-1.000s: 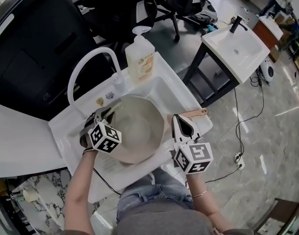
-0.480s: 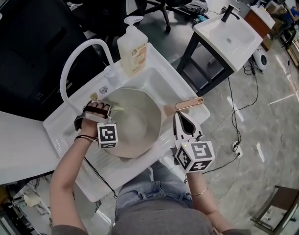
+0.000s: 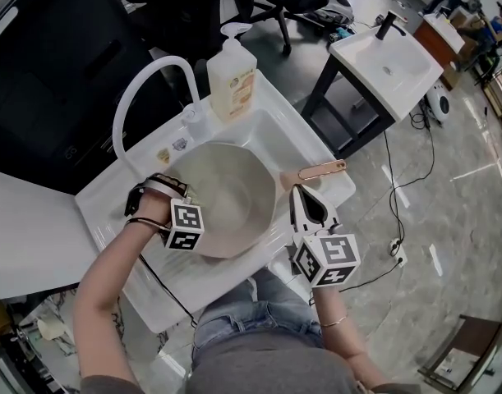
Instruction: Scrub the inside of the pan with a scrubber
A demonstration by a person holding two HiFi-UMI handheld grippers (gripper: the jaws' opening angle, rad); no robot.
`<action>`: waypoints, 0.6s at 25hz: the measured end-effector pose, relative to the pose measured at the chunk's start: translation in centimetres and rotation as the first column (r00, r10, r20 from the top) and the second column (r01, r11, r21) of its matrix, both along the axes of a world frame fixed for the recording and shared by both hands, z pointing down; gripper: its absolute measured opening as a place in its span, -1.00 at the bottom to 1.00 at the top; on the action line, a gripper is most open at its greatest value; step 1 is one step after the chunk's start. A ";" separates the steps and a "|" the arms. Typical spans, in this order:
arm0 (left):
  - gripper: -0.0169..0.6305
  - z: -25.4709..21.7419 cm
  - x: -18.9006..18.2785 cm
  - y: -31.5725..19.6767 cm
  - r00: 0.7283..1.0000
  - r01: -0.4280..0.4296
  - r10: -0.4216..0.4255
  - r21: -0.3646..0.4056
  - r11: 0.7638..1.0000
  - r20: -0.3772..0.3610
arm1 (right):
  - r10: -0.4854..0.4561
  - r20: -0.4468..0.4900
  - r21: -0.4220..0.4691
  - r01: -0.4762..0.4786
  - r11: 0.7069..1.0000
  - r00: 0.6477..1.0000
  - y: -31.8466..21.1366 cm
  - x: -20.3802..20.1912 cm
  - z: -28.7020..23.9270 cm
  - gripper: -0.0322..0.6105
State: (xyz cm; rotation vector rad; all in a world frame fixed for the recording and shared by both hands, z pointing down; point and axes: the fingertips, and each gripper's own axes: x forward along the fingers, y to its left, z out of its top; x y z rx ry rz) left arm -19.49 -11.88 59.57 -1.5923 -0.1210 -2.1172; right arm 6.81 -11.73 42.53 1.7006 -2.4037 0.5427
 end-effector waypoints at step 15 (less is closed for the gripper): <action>-0.76 -0.3 -0.3 8.4 0.968 0.232 -0.169 -0.399 0.887 0.188 | 0.001 0.008 0.018 -0.001 1.000 1.000 1.1 -0.1 -0.9 -0.87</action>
